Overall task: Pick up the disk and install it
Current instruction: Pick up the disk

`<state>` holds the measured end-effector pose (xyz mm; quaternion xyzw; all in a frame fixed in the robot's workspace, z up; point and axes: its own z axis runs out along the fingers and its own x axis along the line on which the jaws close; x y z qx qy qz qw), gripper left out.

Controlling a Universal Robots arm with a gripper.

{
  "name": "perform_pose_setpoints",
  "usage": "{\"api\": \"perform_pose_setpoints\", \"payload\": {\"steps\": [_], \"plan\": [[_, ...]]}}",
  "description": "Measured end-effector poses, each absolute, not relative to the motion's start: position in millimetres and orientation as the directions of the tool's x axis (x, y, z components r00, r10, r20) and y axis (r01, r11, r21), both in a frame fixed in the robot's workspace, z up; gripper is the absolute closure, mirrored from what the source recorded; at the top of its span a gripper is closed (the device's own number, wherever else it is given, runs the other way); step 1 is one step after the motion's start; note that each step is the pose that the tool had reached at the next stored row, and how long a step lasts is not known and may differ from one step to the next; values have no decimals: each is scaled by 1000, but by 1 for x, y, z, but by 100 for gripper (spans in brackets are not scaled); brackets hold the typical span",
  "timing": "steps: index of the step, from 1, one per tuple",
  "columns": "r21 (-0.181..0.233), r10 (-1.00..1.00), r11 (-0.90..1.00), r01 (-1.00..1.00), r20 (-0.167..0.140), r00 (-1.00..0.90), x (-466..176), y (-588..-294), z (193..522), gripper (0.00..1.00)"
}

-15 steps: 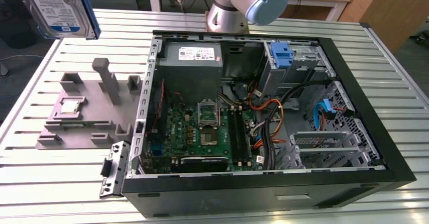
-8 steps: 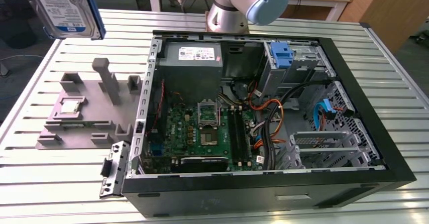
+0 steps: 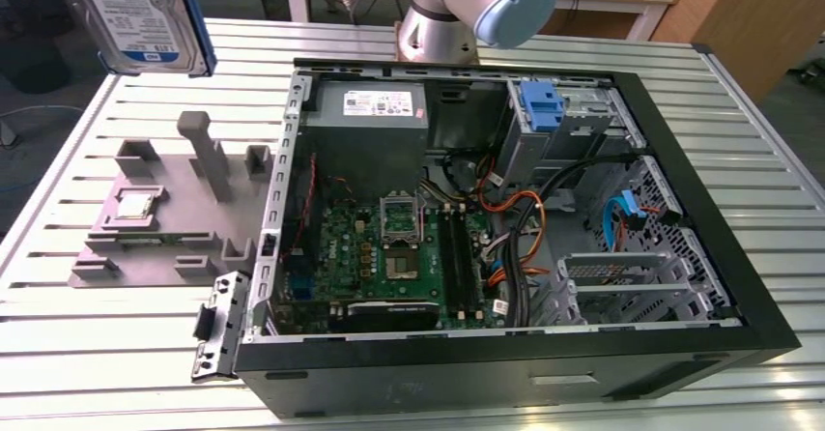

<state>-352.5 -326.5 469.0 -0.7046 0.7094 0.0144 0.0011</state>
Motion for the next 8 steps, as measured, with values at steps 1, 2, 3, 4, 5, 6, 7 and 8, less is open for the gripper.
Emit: {"api": "perform_pose_setpoints", "payload": {"steps": [1, 2, 3, 4, 5, 6, 7, 8], "plan": [[19, -1000, 7, -1000, -22, -7, -351, -327, 469, 65], [19, -1000, 7, -1000, -22, -7, -350, -327, 469, 65], [19, -1000, 7, -1000, -22, -7, -349, -327, 469, 65], [19, -1000, 7, -1000, -22, -7, -348, -327, 469, 65], [19, -1000, 7, -1000, -22, -7, -346, -327, 469, 65], [19, -1000, 7, -1000, -22, -7, -345, -327, 469, 65], [19, -1000, 7, -1000, -22, -7, -345, -327, 469, 65], [19, -1000, 7, -1000, -22, -7, -344, -327, 469, 65]]}}
